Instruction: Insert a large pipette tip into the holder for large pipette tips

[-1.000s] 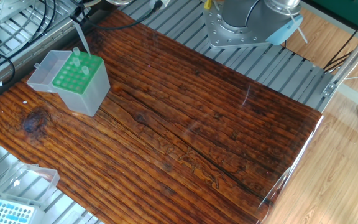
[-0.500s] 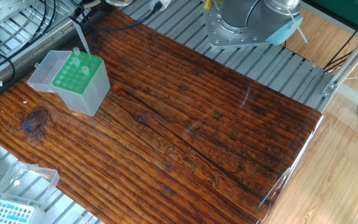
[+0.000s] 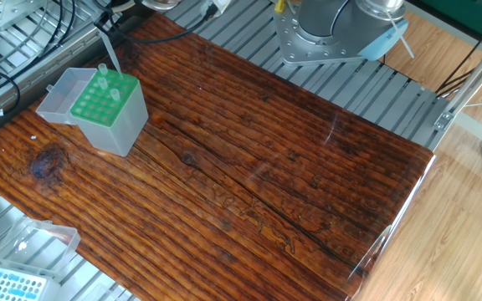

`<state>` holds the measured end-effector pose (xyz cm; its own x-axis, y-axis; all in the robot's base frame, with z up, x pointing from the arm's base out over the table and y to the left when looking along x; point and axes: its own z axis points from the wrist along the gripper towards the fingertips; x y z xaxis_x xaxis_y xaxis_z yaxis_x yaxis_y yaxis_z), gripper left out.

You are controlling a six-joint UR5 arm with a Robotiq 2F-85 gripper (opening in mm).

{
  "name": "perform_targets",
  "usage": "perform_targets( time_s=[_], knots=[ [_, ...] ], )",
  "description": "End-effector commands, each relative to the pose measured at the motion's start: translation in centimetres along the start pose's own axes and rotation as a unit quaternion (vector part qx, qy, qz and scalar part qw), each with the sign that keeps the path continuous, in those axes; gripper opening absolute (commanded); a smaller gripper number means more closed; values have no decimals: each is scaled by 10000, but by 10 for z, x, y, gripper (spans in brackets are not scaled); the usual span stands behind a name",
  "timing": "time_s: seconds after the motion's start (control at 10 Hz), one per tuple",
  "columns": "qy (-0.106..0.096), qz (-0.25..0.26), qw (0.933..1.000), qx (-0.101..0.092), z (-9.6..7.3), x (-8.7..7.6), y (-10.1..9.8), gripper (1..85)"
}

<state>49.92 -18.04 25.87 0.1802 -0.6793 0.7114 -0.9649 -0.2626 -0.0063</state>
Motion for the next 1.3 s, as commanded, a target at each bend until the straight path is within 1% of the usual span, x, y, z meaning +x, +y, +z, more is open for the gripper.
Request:
perform_targets(
  time_s=[0.0, 0.4, 0.7, 1.0, 1.2],
  knots=[
    [-54, 71, 10000, -20, 2, -5, -3, 10],
    [1, 31, 10000, -15, 1, -3, -8, 10],
    [22, -18, 10000, 13, 5, -5, -14, 10],
    [-3, 38, 10000, -37, 10, -10, -14, 10],
    [25, 71, 10000, -50, 10, -8, -13, 10]
  ],
)
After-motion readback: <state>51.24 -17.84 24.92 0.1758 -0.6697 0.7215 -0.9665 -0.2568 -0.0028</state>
